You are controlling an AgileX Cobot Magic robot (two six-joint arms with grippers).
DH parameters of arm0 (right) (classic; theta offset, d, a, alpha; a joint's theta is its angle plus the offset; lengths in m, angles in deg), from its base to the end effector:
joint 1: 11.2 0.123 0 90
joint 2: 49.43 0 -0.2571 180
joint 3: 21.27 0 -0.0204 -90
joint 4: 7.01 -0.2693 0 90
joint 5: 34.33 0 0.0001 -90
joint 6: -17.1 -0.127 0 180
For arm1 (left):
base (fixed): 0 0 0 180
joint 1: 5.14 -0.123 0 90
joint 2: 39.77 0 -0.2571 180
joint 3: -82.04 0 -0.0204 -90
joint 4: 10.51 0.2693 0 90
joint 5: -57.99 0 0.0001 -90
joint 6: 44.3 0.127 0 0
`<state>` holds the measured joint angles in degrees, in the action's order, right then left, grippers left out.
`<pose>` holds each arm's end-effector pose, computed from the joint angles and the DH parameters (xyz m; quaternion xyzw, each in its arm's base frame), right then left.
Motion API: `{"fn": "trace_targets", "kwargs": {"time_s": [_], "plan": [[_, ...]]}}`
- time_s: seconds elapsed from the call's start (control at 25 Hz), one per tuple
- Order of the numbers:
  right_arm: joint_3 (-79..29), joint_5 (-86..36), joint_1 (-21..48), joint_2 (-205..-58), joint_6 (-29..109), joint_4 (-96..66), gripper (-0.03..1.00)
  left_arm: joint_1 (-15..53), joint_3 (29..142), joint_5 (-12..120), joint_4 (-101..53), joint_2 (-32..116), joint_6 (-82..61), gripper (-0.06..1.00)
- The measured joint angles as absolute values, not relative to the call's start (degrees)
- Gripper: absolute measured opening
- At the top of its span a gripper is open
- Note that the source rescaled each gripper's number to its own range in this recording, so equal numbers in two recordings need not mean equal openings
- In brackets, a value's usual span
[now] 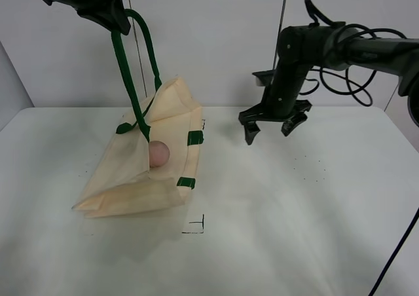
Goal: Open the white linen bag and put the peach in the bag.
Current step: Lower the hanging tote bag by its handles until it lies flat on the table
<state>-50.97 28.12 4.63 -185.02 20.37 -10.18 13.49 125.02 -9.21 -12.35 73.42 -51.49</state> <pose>0.4542 0.1353 0.1246 -0.1549 0.9824 0.0366 0.0981 0.4097 -0.1421 0.3762 0.0924 0.9270 -0.0968 0.3504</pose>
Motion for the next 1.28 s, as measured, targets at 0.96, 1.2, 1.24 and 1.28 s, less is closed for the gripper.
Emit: {"fn": "trace_targets", "kwargs": {"time_s": [0.96,1.2,1.24,1.28], "plan": [[-36.4,34.8,-9.2,-168.1,18.8,-9.2,1.00,13.5,125.0,-9.2,-12.4,73.4,-51.5,0.00],[-14.7,35.0,-9.2,-143.9,18.8,-9.2,1.00,13.5,125.0,-9.2,-12.2,73.4,-51.5,0.00],[-11.0,35.0,-9.2,-139.3,18.8,-9.2,1.00,13.5,125.0,-9.2,-12.2,73.4,-51.5,0.00],[-8.0,35.0,-9.2,-135.5,18.8,-9.2,1.00,13.5,125.0,-9.2,-12.2,73.4,-51.5,0.00]]}}
